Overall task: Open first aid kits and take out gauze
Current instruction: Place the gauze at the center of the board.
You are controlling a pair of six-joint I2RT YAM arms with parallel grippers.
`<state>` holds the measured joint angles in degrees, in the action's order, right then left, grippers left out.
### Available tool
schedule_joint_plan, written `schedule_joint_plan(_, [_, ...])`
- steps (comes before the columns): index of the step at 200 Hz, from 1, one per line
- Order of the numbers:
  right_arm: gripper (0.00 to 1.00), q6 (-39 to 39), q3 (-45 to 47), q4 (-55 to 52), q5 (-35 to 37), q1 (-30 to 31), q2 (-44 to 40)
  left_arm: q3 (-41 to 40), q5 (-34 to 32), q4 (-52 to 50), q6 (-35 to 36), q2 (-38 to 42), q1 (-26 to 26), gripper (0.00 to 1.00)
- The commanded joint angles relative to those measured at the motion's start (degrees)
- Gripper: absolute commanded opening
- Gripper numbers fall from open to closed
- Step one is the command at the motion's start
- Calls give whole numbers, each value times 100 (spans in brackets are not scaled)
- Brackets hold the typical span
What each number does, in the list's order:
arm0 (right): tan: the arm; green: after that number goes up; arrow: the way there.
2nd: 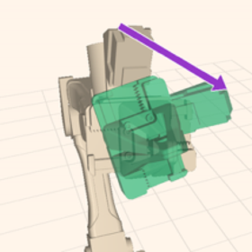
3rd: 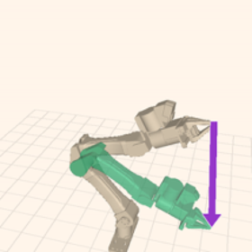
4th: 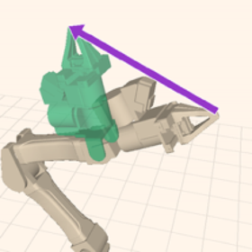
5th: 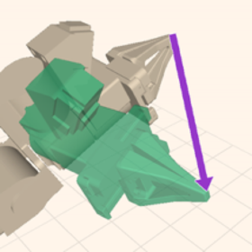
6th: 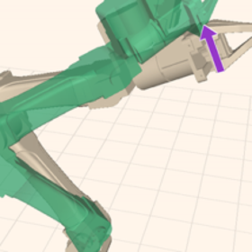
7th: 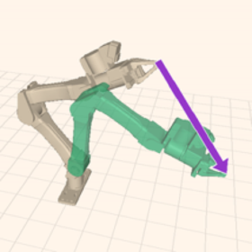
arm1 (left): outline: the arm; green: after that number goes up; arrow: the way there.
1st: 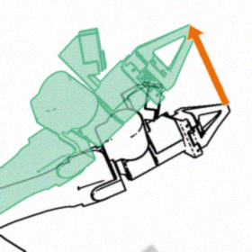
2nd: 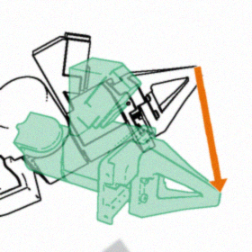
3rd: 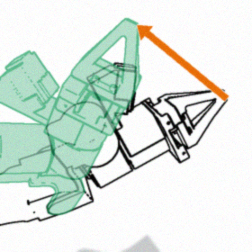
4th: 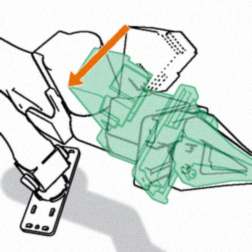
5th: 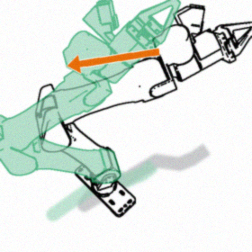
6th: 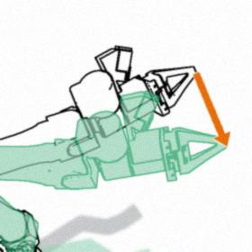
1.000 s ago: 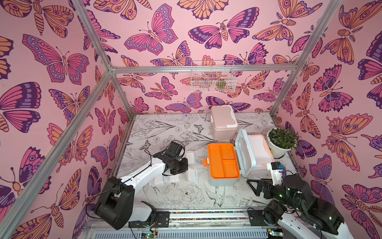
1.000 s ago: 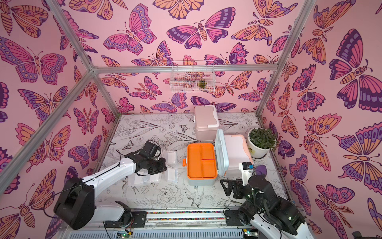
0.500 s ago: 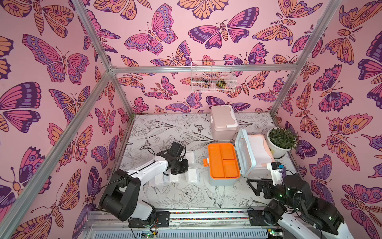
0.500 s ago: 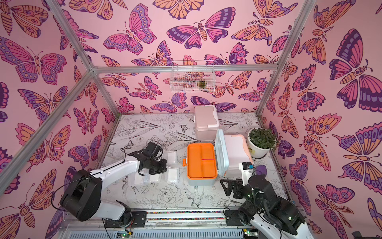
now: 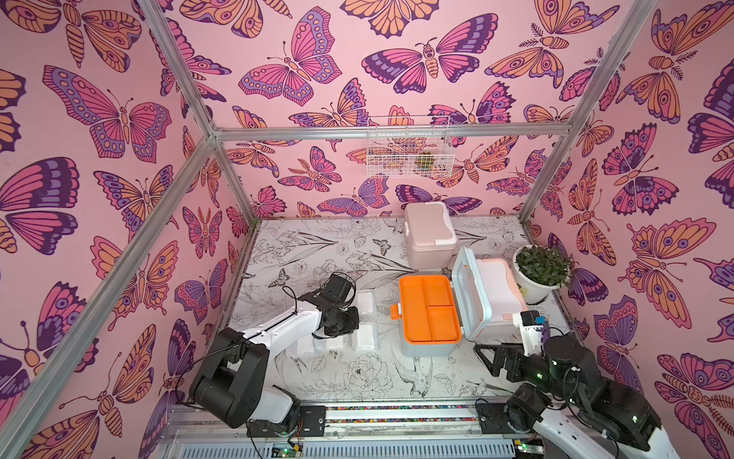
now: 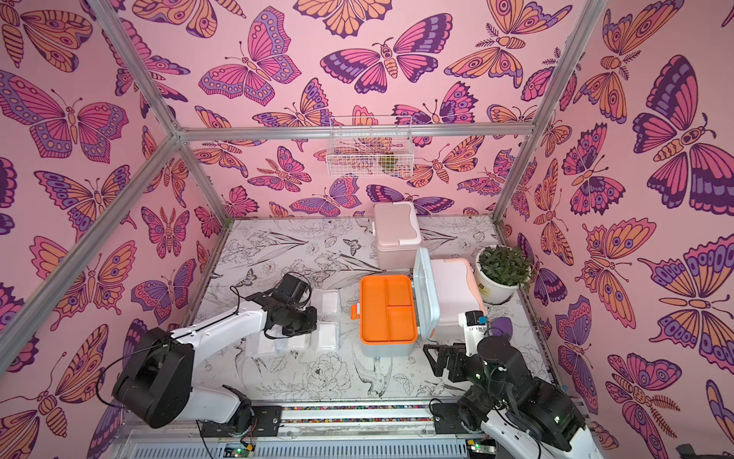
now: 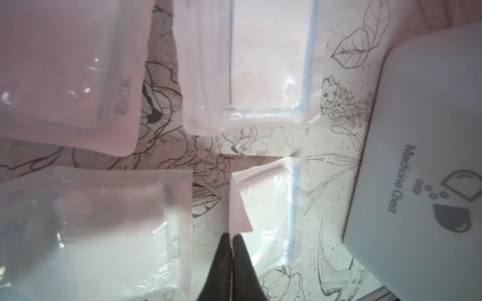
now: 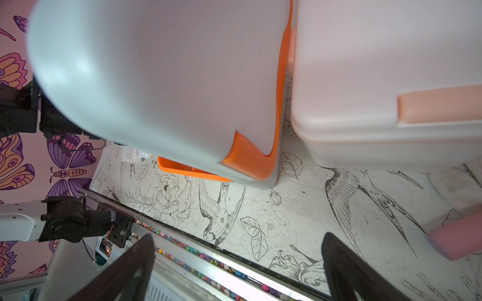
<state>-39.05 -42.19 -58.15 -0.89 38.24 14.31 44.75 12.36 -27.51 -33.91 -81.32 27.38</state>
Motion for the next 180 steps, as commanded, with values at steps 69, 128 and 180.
schedule_joint_plan(69, [99,-56,-87,-169,125,27,72,-78,31,-181,-12,595,-42,33])
schedule_joint_plan(128, [99,-41,68,256,-488,26,2,-21,176,-137,-61,1571,90,68])
schedule_joint_plan(180, [95,2,382,972,-1892,26,-118,-113,106,81,-185,2255,239,89])
